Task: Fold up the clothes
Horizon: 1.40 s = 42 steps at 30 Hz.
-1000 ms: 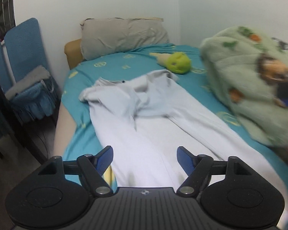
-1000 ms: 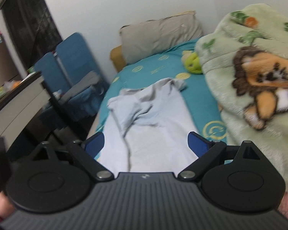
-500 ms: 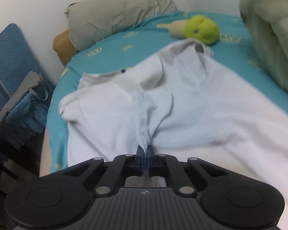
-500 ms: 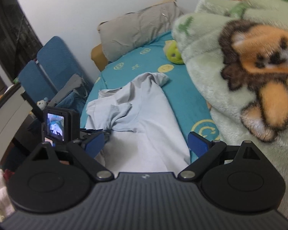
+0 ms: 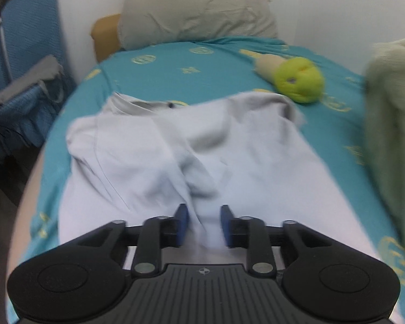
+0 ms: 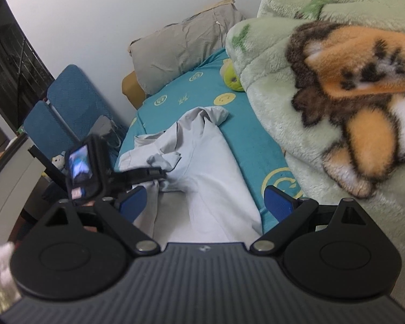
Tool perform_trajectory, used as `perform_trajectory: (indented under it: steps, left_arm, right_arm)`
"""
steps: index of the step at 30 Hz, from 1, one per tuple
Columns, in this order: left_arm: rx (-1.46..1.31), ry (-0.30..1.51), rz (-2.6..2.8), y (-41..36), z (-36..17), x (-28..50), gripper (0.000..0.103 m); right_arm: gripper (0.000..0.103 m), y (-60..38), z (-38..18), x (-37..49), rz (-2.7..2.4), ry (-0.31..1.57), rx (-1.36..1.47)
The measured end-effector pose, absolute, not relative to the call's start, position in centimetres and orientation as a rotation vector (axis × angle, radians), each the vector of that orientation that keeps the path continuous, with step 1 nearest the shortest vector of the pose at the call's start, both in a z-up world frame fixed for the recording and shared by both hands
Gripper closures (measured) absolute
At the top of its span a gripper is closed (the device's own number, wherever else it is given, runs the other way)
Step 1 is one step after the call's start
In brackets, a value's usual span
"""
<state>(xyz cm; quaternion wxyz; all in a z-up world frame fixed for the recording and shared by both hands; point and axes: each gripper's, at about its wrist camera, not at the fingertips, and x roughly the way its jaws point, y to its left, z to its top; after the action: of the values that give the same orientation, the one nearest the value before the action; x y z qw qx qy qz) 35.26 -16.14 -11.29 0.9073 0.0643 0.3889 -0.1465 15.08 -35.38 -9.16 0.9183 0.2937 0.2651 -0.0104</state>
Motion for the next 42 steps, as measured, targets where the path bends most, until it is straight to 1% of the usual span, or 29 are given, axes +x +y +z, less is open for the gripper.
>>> perform_trajectory:
  steps: [2,3,6,8,11,12,14,15,20,23,25,26,27,28,29,31,35,37,40,42]
  left_arm:
    - [0.059,0.818,-0.377,-15.7,-10.7,32.7,0.063]
    - [0.011,0.831,-0.415,-15.4,-10.5,31.5,0.059]
    - [-0.103,0.903,-0.471,-15.2,-11.2,28.8,0.058]
    - [-0.163,0.959,-0.482,-15.3,-12.4,28.5,0.059]
    - [-0.252,1.000,-0.488,-15.6,-13.8,28.7,0.064]
    - [-0.276,1.002,-0.486,-15.6,-14.1,28.9,0.067]
    - [-0.306,1.004,-0.483,-15.7,-14.6,29.1,0.095]
    - [-0.288,1.005,-0.486,-15.8,-14.5,29.2,0.101]
    - [-0.170,0.946,-0.432,-14.8,-11.5,29.0,0.101]
    - [-0.106,0.940,-0.341,-14.6,-11.7,29.3,0.101]
    - [-0.114,0.960,-0.344,-14.4,-12.7,29.1,0.098]
    - [-0.142,0.974,-0.361,-14.0,-12.9,28.9,0.094]
    - [-0.166,0.990,-0.380,-13.6,-13.1,28.5,0.084]
    - [-0.183,1.002,-0.404,-13.2,-13.1,27.9,0.076]
    - [-0.194,1.008,-0.433,-12.8,-13.0,27.2,0.074]
    - [-0.228,1.007,-0.490,-11.7,-12.4,24.8,0.064]
    - [-0.331,1.046,-0.601,-9.5,-12.0,18.8,0.062]
    - [-0.378,1.081,-0.652,-8.9,-12.2,15.7,0.059]
    - [-0.371,1.123,-0.687,-9.3,-13.1,12.5,0.058]
    - [-0.320,1.112,-0.695,-10.0,-13.6,11.2,0.058]
  right_arm:
    - [0.008,-35.8,-8.9,14.7,-0.023,0.529,0.625]
    - [0.008,-36.0,-8.8,14.5,-0.022,0.521,0.636]
    - [0.008,-36.7,-8.5,13.7,-0.021,0.495,0.675]
    - [0.008,-37.2,-8.4,13.3,-0.025,0.486,0.696]
    - [0.008,-37.7,-8.4,12.7,-0.033,0.475,0.720]
    - [0.008,-37.7,-8.4,12.6,-0.033,0.474,0.722]
    - [0.008,-37.8,-8.4,12.5,-0.030,0.472,0.724]
    - [0.008,-37.8,-8.4,12.5,-0.030,0.472,0.723]
    - [0.008,-38.0,-8.5,12.6,-0.025,0.476,0.741]
    - [0.008,-38.0,-8.7,12.9,-0.017,0.476,0.753]
    - [0.008,-37.8,-8.9,13.2,-0.007,0.492,0.750]
    - [0.008,-37.7,-9.0,13.2,-0.006,0.498,0.745]
    - [0.008,-37.7,-9.0,13.2,-0.008,0.501,0.744]
    - [0.008,-37.7,-9.0,13.2,-0.010,0.504,0.745]
    - [0.008,-37.8,-9.0,13.1,-0.009,0.501,0.750]
    - [0.008,-37.9,-8.9,12.9,-0.006,0.492,0.760]
    - [0.008,-37.6,-8.6,12.7,-0.009,0.490,0.752]
    - [0.008,-37.3,-8.4,12.5,-0.001,0.489,0.747]
    - [0.008,-36.9,-8.0,11.9,0.006,0.486,0.725]
    - [0.008,-36.5,-7.7,11.4,0.006,0.489,0.705]
